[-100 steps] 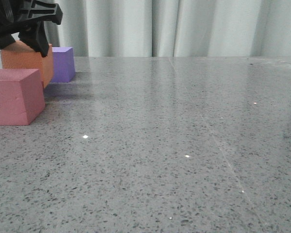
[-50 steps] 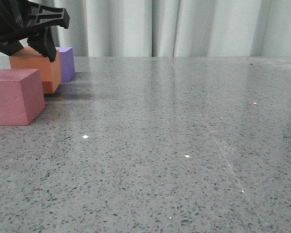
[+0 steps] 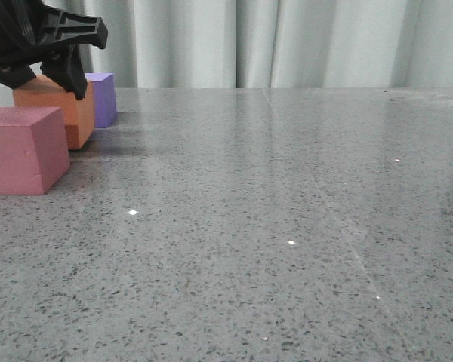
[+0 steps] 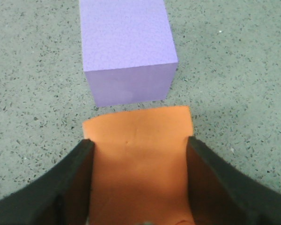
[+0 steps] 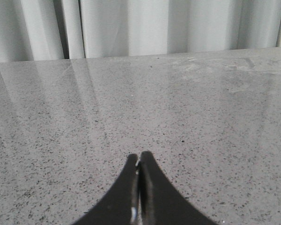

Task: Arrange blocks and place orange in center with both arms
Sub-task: 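Lower the orange cube between the purple and pink cubes, release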

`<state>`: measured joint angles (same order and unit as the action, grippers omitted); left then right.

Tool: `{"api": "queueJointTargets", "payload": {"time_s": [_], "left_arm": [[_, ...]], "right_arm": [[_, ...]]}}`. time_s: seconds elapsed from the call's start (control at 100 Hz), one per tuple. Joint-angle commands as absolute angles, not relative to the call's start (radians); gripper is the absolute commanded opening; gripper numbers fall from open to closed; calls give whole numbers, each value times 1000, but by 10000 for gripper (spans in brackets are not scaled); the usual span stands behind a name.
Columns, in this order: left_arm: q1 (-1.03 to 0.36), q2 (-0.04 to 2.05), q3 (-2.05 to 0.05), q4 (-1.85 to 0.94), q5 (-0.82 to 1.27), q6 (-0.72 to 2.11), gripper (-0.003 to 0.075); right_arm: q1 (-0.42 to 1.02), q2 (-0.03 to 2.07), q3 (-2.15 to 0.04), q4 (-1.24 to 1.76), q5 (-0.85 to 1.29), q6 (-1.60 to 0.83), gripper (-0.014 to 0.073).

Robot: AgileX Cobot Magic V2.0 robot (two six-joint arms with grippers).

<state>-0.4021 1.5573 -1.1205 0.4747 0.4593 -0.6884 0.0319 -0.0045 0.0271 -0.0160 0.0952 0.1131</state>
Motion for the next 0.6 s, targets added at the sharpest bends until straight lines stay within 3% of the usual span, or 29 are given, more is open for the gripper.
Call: {"api": "queueJointTargets", "payload": {"time_s": [0.0, 0.26, 0.34, 0.49, 0.53, 0.59], "left_arm": [[-400, 1522, -1145, 479, 424, -686, 243], [-400, 1522, -1145, 479, 428, -673, 274], [-400, 1522, -1145, 479, 428, -660, 379], [-400, 1522, -1145, 456, 432, -660, 687], [-400, 1522, -1147, 453, 439, -660, 715], [-400, 1522, -1147, 453, 439, -660, 697]], "right_arm": [[29, 4, 13, -12, 14, 106, -67], [29, 4, 13, -12, 14, 106, -67], [29, 4, 13, -12, 14, 106, -67], [29, 4, 13, -12, 14, 106, -67], [29, 4, 13, -12, 14, 106, -67], [29, 4, 13, -12, 14, 106, -67]]}}
